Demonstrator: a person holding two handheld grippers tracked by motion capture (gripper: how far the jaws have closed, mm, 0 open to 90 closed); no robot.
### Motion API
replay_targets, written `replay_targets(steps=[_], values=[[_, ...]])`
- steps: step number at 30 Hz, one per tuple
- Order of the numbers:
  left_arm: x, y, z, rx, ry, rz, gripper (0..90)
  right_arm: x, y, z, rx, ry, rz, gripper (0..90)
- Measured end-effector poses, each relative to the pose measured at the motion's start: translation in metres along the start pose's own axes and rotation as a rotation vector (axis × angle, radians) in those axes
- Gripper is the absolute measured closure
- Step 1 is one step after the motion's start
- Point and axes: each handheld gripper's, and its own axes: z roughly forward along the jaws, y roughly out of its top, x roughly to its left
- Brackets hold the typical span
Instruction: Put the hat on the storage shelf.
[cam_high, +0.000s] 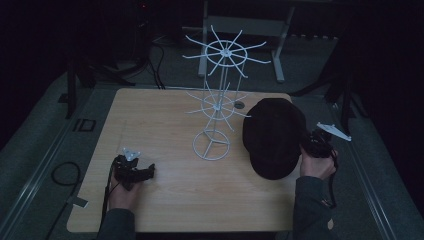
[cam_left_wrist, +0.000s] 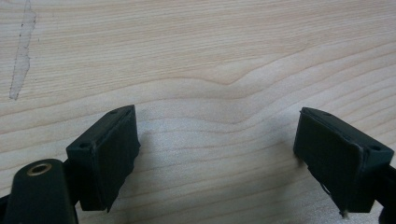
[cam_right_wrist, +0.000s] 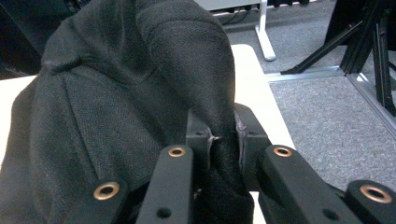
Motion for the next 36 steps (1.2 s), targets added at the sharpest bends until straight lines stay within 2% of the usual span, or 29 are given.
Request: replay_targets(steps=[12, 21, 36], values=[[0.0, 0.0, 0.0, 0.0, 0.0, 0.0, 14.6, -0.007, 0.014, -0.01, -0.044, 0.032, 0.013, 79.2], [0.0, 0.0, 0.0, 0.0, 0.0, -0.001, 14.6, -0.009, 0.024, -0.017, -0.061, 0.039, -0.004, 79.1], [0.0, 0.0, 0.0, -0.002, 0.0, -0.003, 14.6, -0.011, 0.058, -0.021, -0.082, 0.085, -0.076, 79.0]])
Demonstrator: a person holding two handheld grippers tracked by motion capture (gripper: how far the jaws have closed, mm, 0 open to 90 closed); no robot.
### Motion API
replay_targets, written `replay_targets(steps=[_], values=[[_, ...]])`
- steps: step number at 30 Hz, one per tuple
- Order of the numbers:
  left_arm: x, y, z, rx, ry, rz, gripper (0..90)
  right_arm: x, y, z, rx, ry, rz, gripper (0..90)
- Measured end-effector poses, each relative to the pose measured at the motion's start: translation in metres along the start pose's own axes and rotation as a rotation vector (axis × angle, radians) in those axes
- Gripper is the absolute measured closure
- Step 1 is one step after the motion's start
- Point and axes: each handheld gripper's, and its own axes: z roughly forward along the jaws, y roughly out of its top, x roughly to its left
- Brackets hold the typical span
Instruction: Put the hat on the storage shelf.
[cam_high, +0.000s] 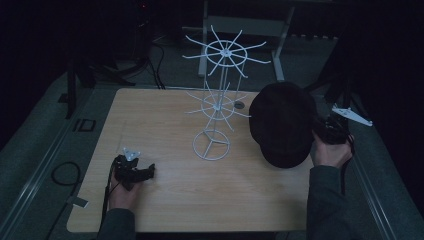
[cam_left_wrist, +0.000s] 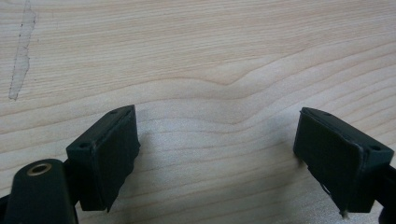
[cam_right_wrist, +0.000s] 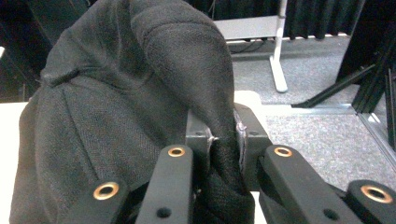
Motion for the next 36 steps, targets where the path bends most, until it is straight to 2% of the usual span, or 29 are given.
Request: replay_targets(steps=[5, 11, 13, 14, 17, 20, 24, 36], values=[[0.0, 0.0, 0.0, 0.001, 0.0, 0.0, 14.6, -0.004, 0.011, -0.001, -0.004, 0.028, -0.039, 79.0], [0.0, 0.0, 0.0, 0.003, -0.001, 0.002, 14.6, -0.011, 0.021, -0.001, 0.003, 0.053, -0.05, 78.9], [0.0, 0.0, 0.0, 0.003, 0.0, 0.002, 14.6, -0.018, 0.023, -0.002, 0.009, 0.094, -0.024, 78.8], [0.0, 0.0, 0.0, 0.003, 0.0, 0.002, 14.6, -0.018, 0.023, -0.002, 0.009, 0.094, -0.024, 78.8], [0.0, 0.0, 0.0, 0.004, 0.0, 0.003, 14.6, -0.024, 0.025, -0.002, 0.013, 0.147, -0.025, 78.8], [0.0, 0.0, 0.0, 0.003, 0.001, 0.002, 14.6, -0.025, 0.028, -0.004, 0.01, 0.172, -0.063, 78.8], [0.0, 0.0, 0.0, 0.0, 0.001, 0.0, 14.6, -0.024, 0.032, -0.008, 0.009, 0.183, -0.114, 78.7], [-0.001, 0.0, 0.0, 0.0, 0.002, 0.0, 14.6, -0.031, 0.045, -0.025, -0.039, 0.255, -0.117, 78.6]])
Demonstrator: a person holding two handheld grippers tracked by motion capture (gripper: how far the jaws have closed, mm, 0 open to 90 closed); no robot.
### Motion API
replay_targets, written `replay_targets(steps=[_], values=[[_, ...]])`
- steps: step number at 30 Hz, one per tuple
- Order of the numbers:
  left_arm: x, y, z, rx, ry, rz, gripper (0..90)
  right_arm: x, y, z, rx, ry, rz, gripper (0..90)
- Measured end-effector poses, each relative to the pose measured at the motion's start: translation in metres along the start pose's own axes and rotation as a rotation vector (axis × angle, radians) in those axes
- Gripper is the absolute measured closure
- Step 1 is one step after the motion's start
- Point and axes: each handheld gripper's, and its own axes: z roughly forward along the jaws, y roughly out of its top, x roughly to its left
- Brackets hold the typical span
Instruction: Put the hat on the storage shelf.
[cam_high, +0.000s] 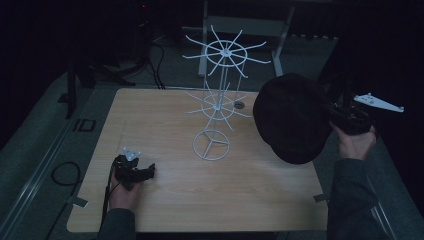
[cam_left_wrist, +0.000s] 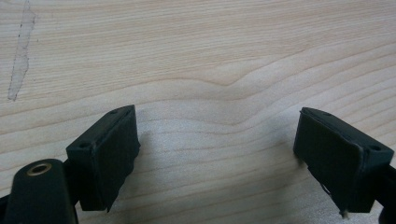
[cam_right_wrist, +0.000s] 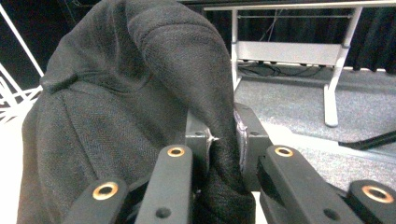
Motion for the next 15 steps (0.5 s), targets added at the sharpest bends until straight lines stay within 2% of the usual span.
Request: replay_targets(steps=[15], values=[[0.0, 0.0, 0.0, 0.0, -0.001, -0.002, 14.6, 0.01, 0.019, -0.016, -0.03, 0.052, -0.044, 78.5]])
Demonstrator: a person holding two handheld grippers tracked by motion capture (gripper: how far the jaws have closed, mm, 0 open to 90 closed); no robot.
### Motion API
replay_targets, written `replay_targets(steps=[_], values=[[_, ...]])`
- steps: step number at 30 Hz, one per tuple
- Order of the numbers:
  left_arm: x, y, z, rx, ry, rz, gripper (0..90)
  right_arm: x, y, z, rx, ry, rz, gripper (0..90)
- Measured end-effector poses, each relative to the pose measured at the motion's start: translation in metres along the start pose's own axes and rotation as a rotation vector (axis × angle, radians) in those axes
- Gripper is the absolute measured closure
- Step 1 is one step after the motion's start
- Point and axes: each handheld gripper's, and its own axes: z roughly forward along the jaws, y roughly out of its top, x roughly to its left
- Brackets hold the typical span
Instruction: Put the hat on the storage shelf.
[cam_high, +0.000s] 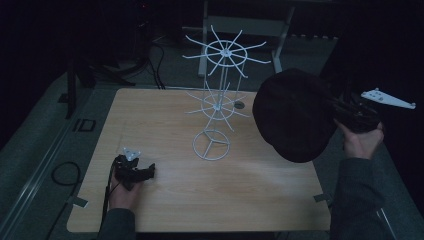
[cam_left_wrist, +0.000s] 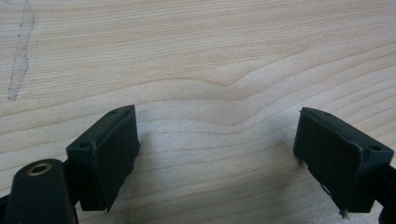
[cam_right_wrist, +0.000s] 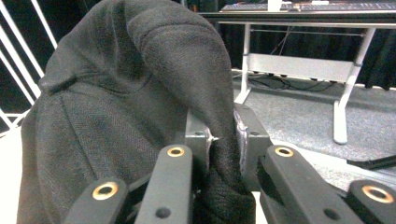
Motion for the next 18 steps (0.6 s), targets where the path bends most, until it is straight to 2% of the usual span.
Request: replay_targets(steps=[6, 18], values=[[0.0001, 0.0, 0.0, 0.0, 0.0, 0.001, 14.6, 0.0022, 0.0044, -0.0004, -0.004, 0.047, -0.003, 78.5], [0.0, 0.0, 0.0, 0.0, 0.0, 0.0, 14.6, -0.0014, 0.0015, 0.0005, -0.02, 0.124, 0.03, 78.3]])
